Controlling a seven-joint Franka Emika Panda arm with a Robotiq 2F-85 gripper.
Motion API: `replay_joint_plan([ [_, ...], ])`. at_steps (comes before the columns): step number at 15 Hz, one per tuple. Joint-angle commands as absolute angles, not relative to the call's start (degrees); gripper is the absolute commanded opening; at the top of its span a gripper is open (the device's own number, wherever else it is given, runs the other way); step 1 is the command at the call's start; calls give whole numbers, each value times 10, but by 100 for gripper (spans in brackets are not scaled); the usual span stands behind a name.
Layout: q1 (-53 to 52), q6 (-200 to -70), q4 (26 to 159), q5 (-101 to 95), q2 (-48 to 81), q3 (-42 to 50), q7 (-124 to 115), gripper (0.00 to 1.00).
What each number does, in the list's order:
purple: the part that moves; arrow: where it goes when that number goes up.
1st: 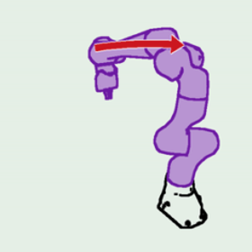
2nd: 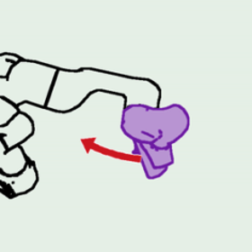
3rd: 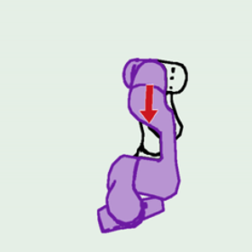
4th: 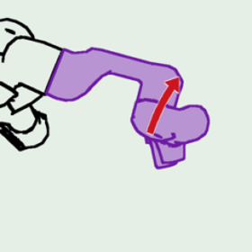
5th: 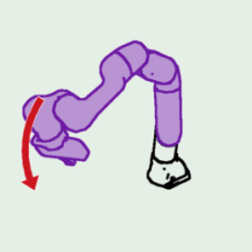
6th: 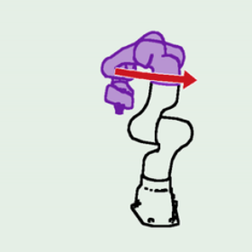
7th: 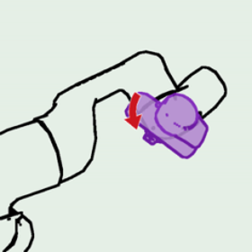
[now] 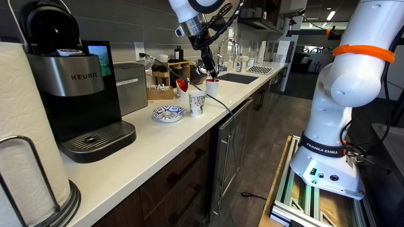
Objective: Move the straw to the right cup
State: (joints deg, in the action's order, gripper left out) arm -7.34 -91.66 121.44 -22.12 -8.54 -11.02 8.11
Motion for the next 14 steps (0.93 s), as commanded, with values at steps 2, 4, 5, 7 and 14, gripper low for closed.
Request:
replay_joint_plan([
  [2,-74,-904,1135,-239,35,-98,100,100],
  [4,-71,-881,1103,-245,72,-89,103,99],
  [5,-70,-873,1087,-248,90,-83,100,98],
  [7,-66,-843,1057,-247,121,-71,106,98],
  [14,-58,-771,983,-237,198,-55,154,70],
])
